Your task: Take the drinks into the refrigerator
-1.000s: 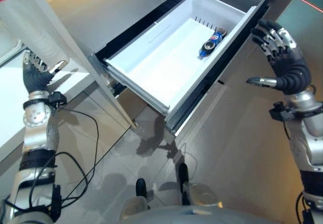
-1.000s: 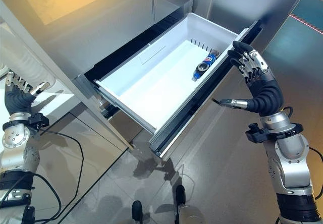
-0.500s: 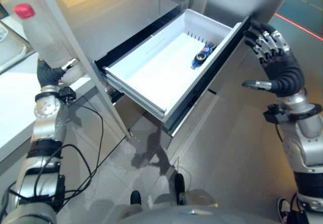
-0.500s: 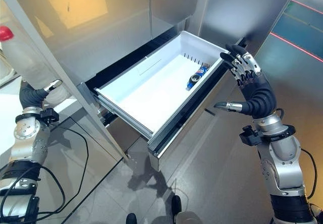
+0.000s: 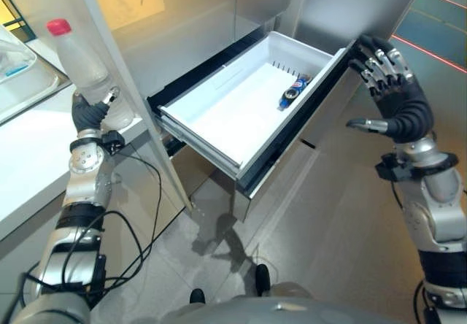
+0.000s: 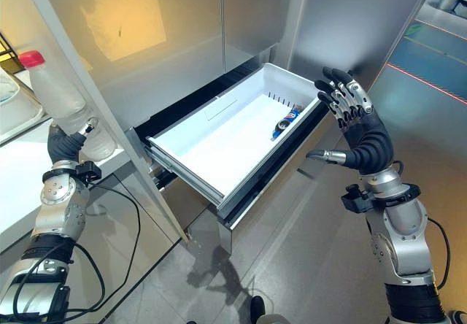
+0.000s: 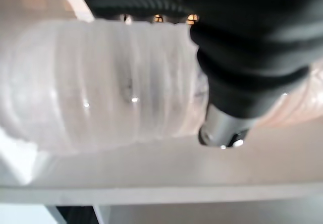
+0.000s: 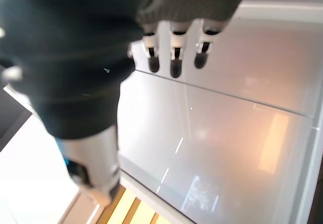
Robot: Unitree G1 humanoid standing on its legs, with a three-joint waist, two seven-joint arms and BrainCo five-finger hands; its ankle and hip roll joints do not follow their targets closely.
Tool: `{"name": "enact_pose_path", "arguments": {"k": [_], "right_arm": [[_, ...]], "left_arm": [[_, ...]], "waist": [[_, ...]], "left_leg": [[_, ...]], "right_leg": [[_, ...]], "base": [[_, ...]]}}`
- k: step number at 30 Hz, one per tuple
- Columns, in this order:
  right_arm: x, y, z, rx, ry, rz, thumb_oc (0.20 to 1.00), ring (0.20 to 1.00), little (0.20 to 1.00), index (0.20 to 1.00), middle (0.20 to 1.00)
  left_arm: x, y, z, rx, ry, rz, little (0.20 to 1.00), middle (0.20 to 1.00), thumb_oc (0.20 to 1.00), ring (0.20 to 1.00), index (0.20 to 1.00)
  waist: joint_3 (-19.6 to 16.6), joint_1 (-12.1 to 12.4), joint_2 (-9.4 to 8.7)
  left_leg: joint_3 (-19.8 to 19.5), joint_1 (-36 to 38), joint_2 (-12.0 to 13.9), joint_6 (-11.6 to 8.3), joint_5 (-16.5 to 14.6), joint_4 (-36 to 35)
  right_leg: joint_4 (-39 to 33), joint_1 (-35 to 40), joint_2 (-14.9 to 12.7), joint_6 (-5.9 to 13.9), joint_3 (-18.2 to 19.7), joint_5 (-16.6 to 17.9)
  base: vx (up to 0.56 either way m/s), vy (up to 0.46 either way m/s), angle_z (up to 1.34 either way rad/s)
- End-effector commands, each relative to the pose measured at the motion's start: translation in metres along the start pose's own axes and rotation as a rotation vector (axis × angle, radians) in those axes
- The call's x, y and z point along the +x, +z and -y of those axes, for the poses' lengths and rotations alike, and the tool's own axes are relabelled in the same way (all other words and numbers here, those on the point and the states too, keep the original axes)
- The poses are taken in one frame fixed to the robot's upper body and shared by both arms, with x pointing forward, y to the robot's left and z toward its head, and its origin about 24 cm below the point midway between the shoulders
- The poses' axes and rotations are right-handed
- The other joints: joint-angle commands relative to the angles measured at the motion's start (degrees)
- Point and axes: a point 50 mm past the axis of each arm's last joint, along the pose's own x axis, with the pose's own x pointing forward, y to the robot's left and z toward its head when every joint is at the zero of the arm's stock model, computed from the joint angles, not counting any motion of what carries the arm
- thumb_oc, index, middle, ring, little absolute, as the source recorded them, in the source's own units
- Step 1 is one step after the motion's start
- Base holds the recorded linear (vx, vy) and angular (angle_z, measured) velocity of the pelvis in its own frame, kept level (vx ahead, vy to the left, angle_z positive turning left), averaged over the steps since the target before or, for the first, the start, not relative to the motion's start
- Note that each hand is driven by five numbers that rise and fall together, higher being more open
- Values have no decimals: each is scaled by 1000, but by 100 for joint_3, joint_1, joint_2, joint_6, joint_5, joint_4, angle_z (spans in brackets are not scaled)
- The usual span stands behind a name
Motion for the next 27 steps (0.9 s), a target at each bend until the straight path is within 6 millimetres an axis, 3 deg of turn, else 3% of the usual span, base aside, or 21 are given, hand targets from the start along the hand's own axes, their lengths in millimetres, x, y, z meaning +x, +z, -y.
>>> {"name": "enact_pose_path", "arguments": {"k": [1, 13, 18, 27], "right_arm": [[10, 21, 2, -33, -10, 128, 1000, 1000, 1000, 1000, 1000], [-17, -2, 28, -63, -145, -41, 1000, 1000, 1000, 1000, 1000], [-25, -8, 35, -60, -121, -119, 1000, 1000, 1000, 1000, 1000], [-15, -11, 49, -127, -26, -198, 1000, 1000, 1000, 1000, 1000]], "left_arm": [[4, 40, 53, -128, -251, 213, 200, 200, 200, 200, 200], [-75, 26, 17, -397, -325, 221, 200, 200, 200, 200, 200], [-103, 33, 10, -404, -411, 221, 200, 200, 200, 200, 200], [-119, 52, 15, -324, -585, 255, 200, 200, 200, 200, 200]], "waist": [[-152, -296, 91], [-171, 60, -8], [-156, 230, -92], [-196, 418, -213]], "left_leg": [[-132, 151, -199, 275, -618, 259], [-325, 44, -323, 384, -558, 260], [-406, -15, -364, 421, -536, 268], [-487, 15, -395, 454, -584, 265]], "right_leg": [[687, 291, 157, 25, -95, -1196], [605, 333, 75, 31, -269, -1072], [590, 337, 43, 56, -317, -1042], [553, 439, 12, 98, -424, -1060]], "base": [[-38, 1, 0], [-19, 4, 0], [-17, 32, 7], [-3, 5, 9]]}}
